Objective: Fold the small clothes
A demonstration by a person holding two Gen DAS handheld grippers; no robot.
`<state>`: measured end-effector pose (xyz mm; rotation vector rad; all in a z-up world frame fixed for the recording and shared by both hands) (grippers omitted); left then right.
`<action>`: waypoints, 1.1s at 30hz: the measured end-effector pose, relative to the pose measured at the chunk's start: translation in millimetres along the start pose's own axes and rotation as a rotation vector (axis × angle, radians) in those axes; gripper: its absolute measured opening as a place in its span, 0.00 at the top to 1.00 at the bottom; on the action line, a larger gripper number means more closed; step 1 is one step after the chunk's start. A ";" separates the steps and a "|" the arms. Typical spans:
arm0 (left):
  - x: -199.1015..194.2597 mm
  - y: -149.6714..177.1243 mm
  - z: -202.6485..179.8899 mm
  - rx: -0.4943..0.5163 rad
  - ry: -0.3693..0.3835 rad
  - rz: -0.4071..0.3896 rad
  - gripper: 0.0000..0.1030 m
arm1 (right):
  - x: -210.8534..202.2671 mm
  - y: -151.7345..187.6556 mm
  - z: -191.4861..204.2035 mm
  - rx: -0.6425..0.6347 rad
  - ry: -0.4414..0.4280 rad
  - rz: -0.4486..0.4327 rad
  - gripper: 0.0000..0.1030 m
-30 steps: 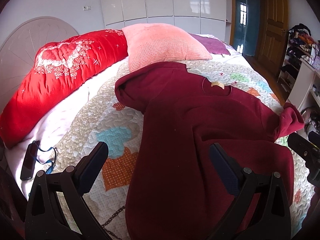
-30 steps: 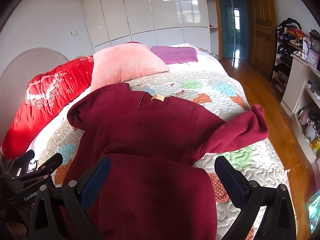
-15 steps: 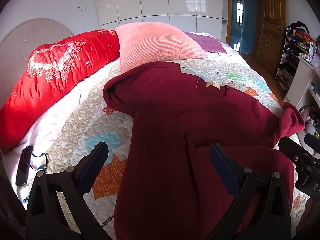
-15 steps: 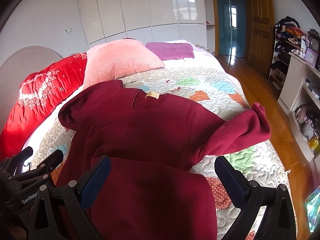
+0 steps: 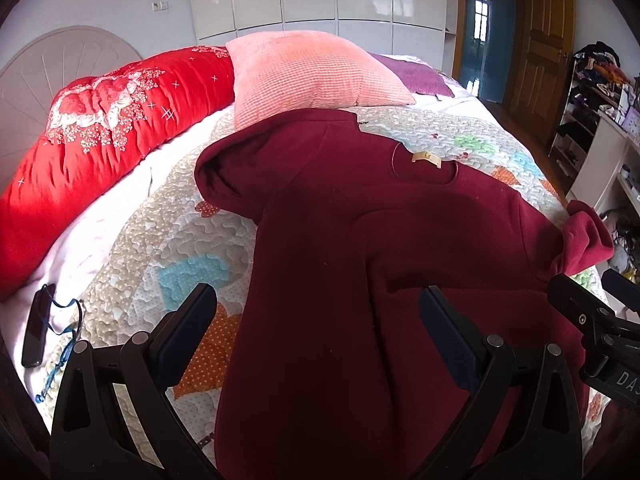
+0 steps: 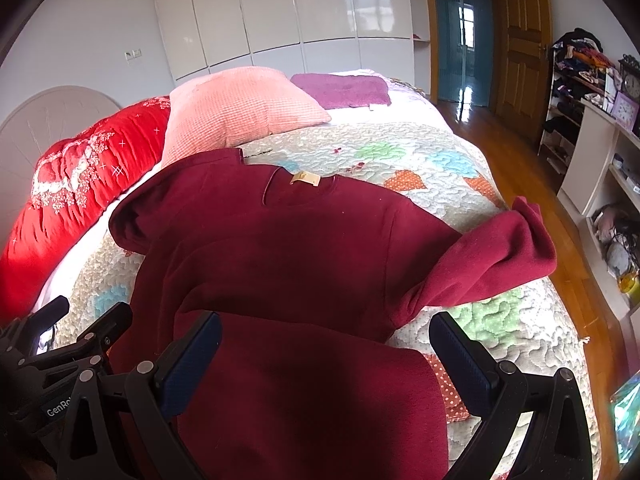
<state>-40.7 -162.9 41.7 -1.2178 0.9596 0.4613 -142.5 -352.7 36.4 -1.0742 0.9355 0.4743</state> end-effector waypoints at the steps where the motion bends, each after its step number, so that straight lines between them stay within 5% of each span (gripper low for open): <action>1: 0.9 0.3 -0.1 -0.001 0.002 0.002 0.01 | 0.9 -0.2 0.7 -0.002 0.002 0.001 0.00; 33: 33.1 -2.4 8.0 -0.016 -0.006 0.045 0.01 | 34.5 -4.9 14.9 -0.028 0.010 0.056 0.00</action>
Point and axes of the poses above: each gripper's, at about its wrist camera, not at the fingertips, and x roughly the way its jaws point, z to its left, y to its underside, the point moved 9 cm from there along x, roughly the way its jaws point, and after that the axes turned 9 degrees about z, right-handed, at the moved point
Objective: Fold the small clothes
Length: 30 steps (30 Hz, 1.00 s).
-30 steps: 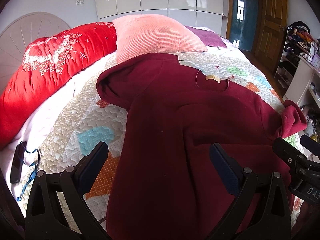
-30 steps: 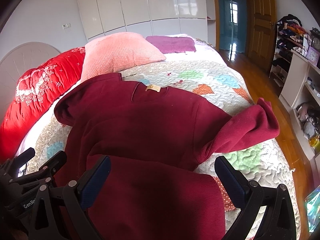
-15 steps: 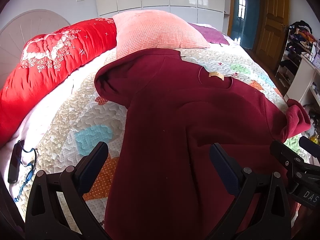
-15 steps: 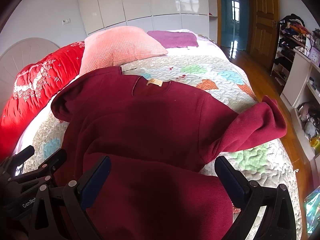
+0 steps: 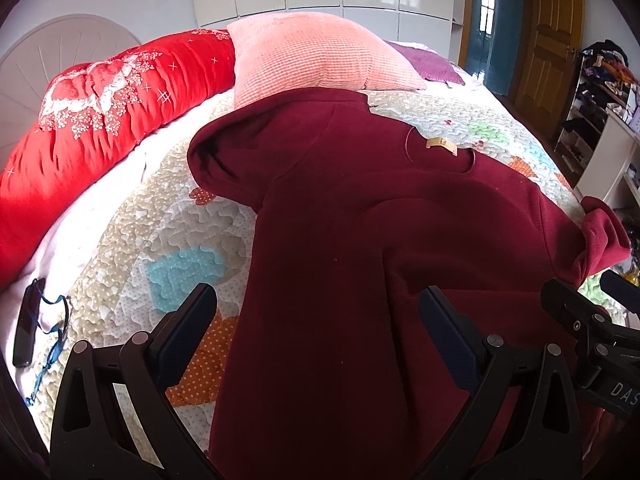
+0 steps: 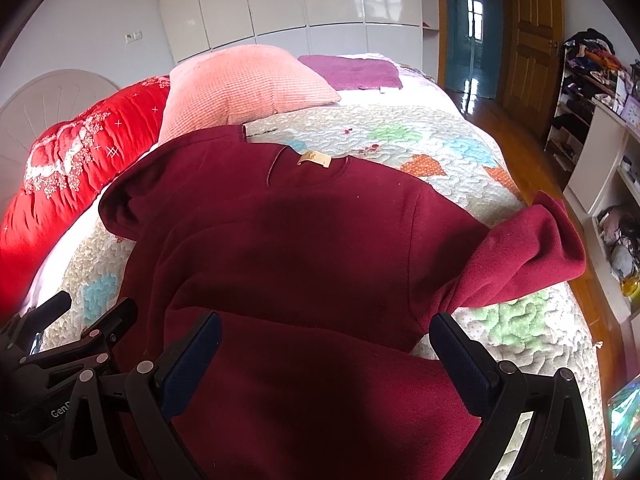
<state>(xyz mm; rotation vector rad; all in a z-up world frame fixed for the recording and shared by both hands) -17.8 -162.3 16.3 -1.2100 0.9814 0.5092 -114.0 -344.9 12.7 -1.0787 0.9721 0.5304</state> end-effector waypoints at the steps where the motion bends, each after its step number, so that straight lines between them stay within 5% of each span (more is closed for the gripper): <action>1: 1.6 -0.4 0.9 -0.001 0.000 0.002 0.01 | 1.9 -0.7 1.1 -0.005 0.003 0.002 0.00; 22: 48.9 -20.5 33.4 -0.044 -0.001 0.048 0.01 | 54.2 -22.5 34.5 -0.070 0.007 0.053 0.00; 30: 68.7 -29.1 74.0 -0.128 0.035 0.073 0.01 | 77.8 -43.6 68.6 -0.129 -0.026 0.066 0.00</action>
Point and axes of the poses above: each gripper's, at about its wrist camera, not at the fingertips, and x roughly the way its jaws point, z to its left, y to its underside, the point moved 9 cm from there along x, roughly the way its jaws point, and after that the axes turned 9 degrees about z, right-handed, at the moved point
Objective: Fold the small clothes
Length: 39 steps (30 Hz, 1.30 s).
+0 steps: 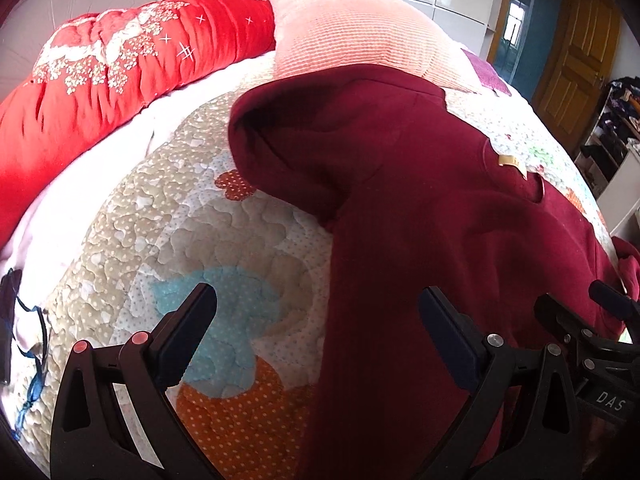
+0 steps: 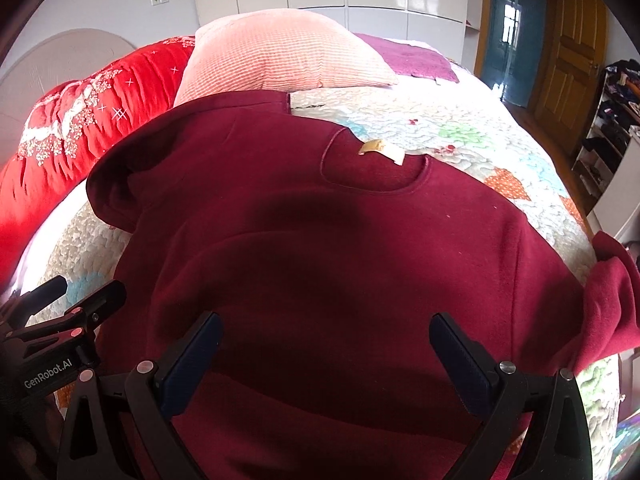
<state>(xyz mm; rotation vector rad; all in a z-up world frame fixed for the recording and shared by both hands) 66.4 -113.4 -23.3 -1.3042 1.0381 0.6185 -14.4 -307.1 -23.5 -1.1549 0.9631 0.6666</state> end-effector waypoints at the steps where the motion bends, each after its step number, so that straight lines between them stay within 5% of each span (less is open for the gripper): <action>1: 2.8 -2.0 5.7 -0.014 0.000 0.004 0.01 | 1.7 -6.2 4.5 -0.008 -0.003 -0.001 0.00; 11: 6.1 -19.6 42.2 -0.039 -0.051 -0.033 0.01 | 8.8 -106.1 64.2 0.056 -0.249 -0.029 0.00; 22: 5.9 -20.7 66.5 -0.073 -0.096 -0.044 0.01 | 69.5 -194.3 135.1 0.173 -0.452 0.066 0.01; 24: 6.0 -22.1 71.7 -0.084 -0.102 -0.046 0.01 | 90.8 -197.1 138.9 0.195 -0.443 0.117 0.15; 28: 9.8 -21.9 77.0 -0.098 -0.097 -0.037 0.01 | 105.7 -192.2 137.9 0.158 -0.430 0.124 0.91; 34: 5.2 -24.4 83.5 -0.133 -0.084 -0.062 0.01 | -8.2 -189.5 127.2 -0.005 -0.508 -0.103 0.93; 39: -1.6 -24.1 79.6 -0.134 -0.079 -0.085 0.01 | -102.3 -141.6 69.4 -0.051 -0.407 -0.335 0.93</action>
Point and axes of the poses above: each gripper's, at about its wrist camera, not at the fingertips, and x roughly the way its jaws point, z to its left, y to its underside, the point moved 9 cm from there along x, roughly the way its jaws point, and after that the axes turned 9 degrees about z, right-handed, at the moved point
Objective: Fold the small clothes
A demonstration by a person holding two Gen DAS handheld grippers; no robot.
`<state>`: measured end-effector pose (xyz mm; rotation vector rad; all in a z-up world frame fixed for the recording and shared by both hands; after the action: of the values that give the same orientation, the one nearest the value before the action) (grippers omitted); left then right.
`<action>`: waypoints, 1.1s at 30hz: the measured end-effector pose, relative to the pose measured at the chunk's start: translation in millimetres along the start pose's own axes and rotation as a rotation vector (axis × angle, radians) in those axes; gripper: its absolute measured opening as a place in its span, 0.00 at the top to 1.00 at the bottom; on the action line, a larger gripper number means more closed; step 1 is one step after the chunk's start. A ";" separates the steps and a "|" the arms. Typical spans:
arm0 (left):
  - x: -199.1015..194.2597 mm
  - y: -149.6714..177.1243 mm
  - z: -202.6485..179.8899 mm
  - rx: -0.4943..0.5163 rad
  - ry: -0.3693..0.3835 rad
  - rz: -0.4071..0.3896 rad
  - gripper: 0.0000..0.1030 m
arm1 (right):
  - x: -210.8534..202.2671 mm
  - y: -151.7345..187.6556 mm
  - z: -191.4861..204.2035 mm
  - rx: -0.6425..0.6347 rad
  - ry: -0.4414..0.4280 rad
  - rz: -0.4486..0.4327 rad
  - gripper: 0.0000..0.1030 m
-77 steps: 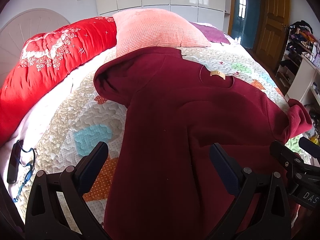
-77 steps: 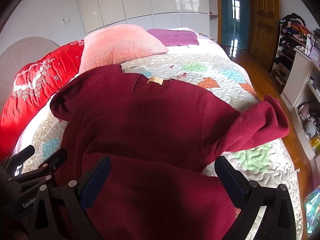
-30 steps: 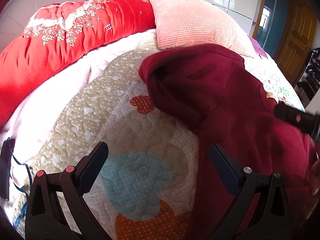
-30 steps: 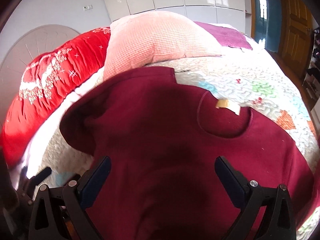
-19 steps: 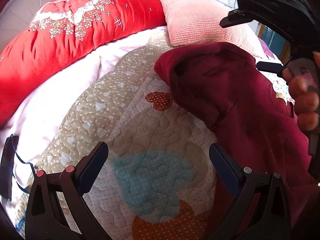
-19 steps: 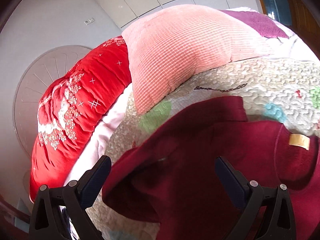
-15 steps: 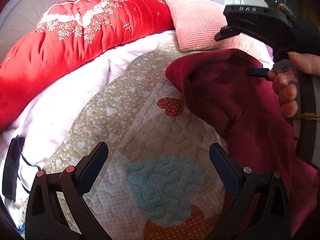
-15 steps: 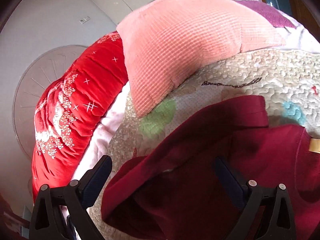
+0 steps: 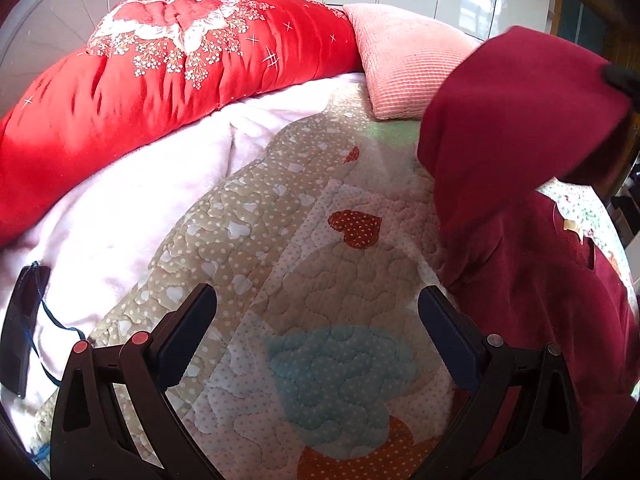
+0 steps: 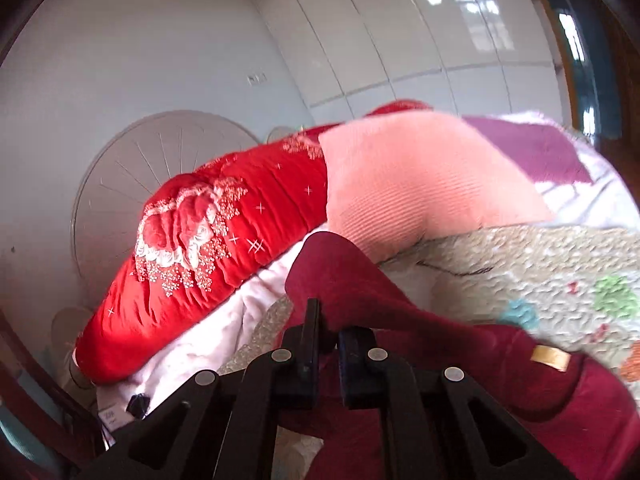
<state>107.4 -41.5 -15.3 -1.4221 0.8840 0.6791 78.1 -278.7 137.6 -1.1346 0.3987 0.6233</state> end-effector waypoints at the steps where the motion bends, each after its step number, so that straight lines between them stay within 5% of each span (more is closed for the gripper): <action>1: -0.9 1.0 -1.0 0.002 0.001 0.000 0.01 | -12.8 12.0 -15.1 0.021 0.047 -0.007 0.93; 6: -4.3 6.8 -12.6 0.028 0.027 0.003 0.01 | -31.5 88.5 -107.5 0.070 0.458 0.050 0.93; 8: -6.4 8.9 -20.6 0.051 0.045 0.002 0.01 | -30.7 113.7 -133.8 0.066 0.541 0.102 0.93; 10: -8.1 11.1 -27.7 0.076 0.057 -0.001 0.01 | -30.0 128.8 -149.6 0.086 0.536 0.142 0.87; 13: -7.5 15.5 -38.2 0.095 0.104 0.013 0.01 | -39.4 140.5 -173.6 0.265 0.361 0.140 0.41; 14: -7.0 17.0 -42.6 0.098 0.135 0.024 0.01 | -41.2 141.2 -180.0 0.336 0.309 0.124 0.35; 19: -6.6 18.3 -57.7 0.104 0.234 0.049 0.01 | -42.0 148.8 -207.2 0.544 0.209 0.106 0.35; 22: -6.4 18.4 -60.5 0.115 0.217 0.044 0.01 | -34.4 147.3 -219.1 0.600 0.195 0.124 0.36; 25: -1.4 18.8 -58.9 0.117 0.195 0.053 0.01 | -49.2 118.4 -210.0 0.450 0.290 0.050 0.57; 29: 4.4 20.5 -54.5 0.109 0.192 0.072 0.01 | -75.7 96.6 -187.5 0.205 0.433 -0.052 0.57; 31: 5.0 20.8 -53.2 0.109 0.190 0.073 0.01 | -79.3 108.9 -195.4 0.174 0.519 0.005 0.52; 33: 4.2 21.1 -53.4 0.113 0.189 0.072 0.01 | -77.8 133.1 -208.8 0.253 0.487 0.105 0.50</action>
<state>85.9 -93.6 -27.0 -1.3740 1.1091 0.5456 -63.9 -454.0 9.3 -1.0190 0.9326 0.3672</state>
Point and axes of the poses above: each gripper's, at about its wrist camera, not at the fingertips, and x roughly the way its jaws point, z to its left, y to its underside, the point moved 9 cm from there along x, roughly the way its jaws point, and after that the axes turned 9 degrees about z, right-handed, at the moved point
